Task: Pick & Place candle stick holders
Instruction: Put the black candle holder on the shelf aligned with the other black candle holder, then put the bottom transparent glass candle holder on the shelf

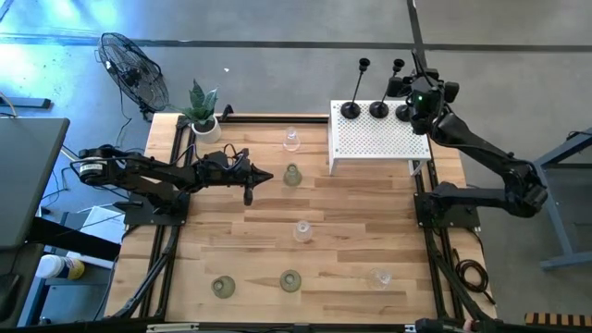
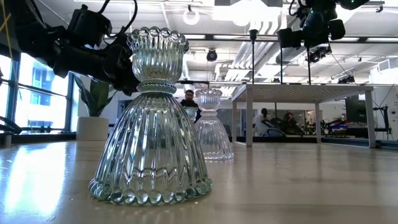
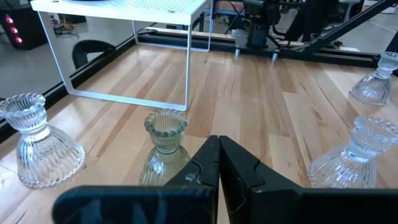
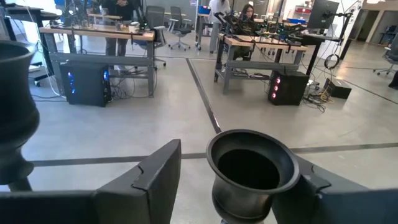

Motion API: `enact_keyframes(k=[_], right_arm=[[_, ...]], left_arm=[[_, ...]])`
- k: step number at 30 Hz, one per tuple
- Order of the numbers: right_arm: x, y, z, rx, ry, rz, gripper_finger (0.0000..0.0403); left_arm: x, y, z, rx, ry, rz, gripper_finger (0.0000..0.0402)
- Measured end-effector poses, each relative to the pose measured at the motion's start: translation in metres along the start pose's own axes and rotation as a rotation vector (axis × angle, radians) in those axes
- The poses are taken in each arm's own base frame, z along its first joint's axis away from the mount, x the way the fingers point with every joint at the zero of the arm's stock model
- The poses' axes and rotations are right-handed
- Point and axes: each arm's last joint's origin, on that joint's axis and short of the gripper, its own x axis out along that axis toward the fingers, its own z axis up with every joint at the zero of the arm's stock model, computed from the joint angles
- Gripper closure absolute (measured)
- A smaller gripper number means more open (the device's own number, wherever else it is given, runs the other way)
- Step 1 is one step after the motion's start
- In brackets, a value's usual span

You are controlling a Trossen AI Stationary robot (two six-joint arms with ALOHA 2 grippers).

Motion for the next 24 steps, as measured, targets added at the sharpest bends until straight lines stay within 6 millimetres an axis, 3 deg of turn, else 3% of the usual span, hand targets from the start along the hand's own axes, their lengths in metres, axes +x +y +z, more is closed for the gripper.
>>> enact_keyframes(k=[10,24], right_arm=[[-0.009,-0.001,0.001,-0.010,-0.001,0.001,0.0186],[-0.017,-0.006,-0.022,-0.108,0.141,-0.065,0.0174]], left_arm=[[0.000,0.000,0.000,0.000,0.000,-0.001,0.0401],[0.000,0.000,0.000,0.000,0.001,-0.001,0.0401]])
